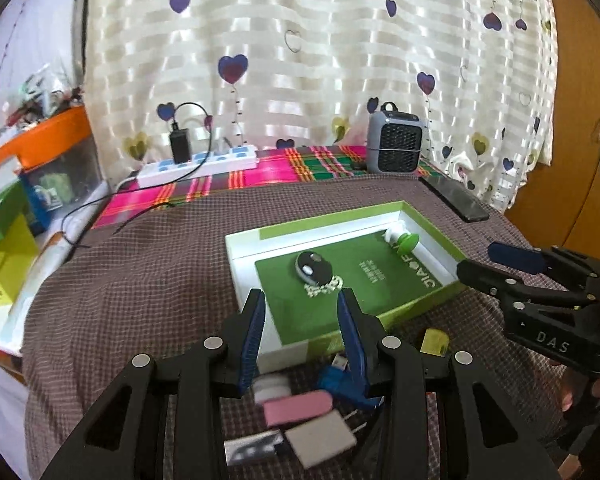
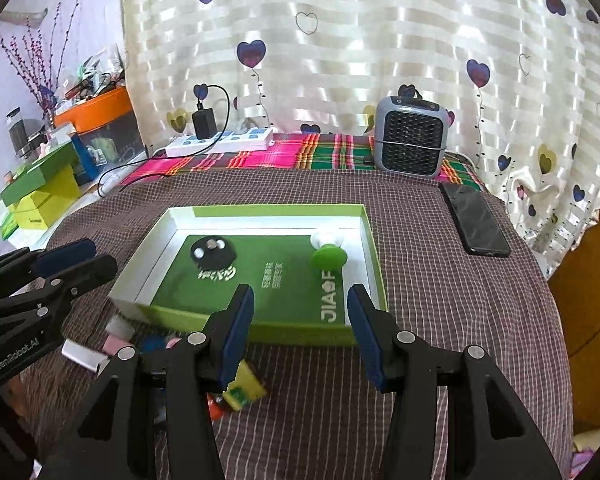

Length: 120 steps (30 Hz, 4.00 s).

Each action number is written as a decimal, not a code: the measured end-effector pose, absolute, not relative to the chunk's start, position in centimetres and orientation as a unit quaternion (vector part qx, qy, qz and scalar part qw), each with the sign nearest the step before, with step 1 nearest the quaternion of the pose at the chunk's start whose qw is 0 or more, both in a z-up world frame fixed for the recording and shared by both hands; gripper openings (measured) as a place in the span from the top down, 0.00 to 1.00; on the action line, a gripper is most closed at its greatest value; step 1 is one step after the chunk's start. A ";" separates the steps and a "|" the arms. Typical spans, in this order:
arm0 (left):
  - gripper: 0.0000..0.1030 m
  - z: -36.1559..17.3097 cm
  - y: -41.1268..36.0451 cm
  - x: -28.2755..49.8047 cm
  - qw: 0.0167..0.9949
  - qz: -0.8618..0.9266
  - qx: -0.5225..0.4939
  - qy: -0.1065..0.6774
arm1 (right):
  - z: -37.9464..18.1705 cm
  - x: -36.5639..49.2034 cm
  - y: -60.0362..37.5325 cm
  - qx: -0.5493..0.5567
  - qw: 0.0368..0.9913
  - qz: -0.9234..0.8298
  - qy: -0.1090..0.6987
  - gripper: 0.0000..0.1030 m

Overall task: Organize rigid objects
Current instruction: 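Withdraw both grippers from the box toward the remaining objects, then grasp the silver lighter with the left gripper while the right gripper approaches the black block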

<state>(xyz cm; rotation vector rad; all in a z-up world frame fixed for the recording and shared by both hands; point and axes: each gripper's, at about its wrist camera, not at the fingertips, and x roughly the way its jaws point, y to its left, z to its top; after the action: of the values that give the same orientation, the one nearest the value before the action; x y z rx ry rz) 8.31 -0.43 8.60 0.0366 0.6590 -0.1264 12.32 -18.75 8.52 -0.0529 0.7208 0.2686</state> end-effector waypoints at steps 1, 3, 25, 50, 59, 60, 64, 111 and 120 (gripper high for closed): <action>0.64 8.6 -0.3 7.9 0.945 -0.062 0.016 0.321 | 8.5 11.8 -18.7 -0.026 0.927 0.130 0.350 0.51; 0.64 8.5 -0.2 7.2 0.946 -0.056 0.020 0.319 | 8.4 11.2 -18.6 -0.023 0.927 0.130 0.350 0.51; 0.59 6.1 6.4 1.4 0.940 -0.070 -0.061 0.329 | 5.8 5.7 -18.3 0.014 0.920 0.122 0.373 0.51; 0.58 2.3 11.6 0.4 0.921 -0.085 -0.095 0.368 | 2.9 5.1 -10.8 0.024 0.897 0.109 0.428 0.41; 0.58 2.2 11.2 1.9 0.917 -0.104 -0.077 0.377 | 2.9 5.0 -10.5 0.025 0.896 0.074 0.436 0.35; 0.58 2.1 11.2 2.2 0.916 -0.107 -0.077 0.379 | 2.9 4.9 -10.5 0.024 0.897 0.071 0.437 0.35; 0.58 1.9 10.6 3.3 0.910 -0.121 -0.068 0.390 | 2.7 5.2 -9.5 0.007 0.894 0.065 0.444 0.35; 0.54 1.0 4.7 3.2 0.873 -0.200 0.040 0.443 | 1.9 5.1 -14.3 -0.028 0.894 0.067 0.442 0.36; 0.54 1.0 4.7 3.3 0.882 -0.151 0.030 0.445 | 1.9 5.0 -14.6 -0.037 0.893 0.122 0.432 0.48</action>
<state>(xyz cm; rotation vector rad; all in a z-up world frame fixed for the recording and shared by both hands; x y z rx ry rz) 3.26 4.69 1.02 0.0623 0.9269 -0.3152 5.04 -14.56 1.86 -0.0765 0.8959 0.2530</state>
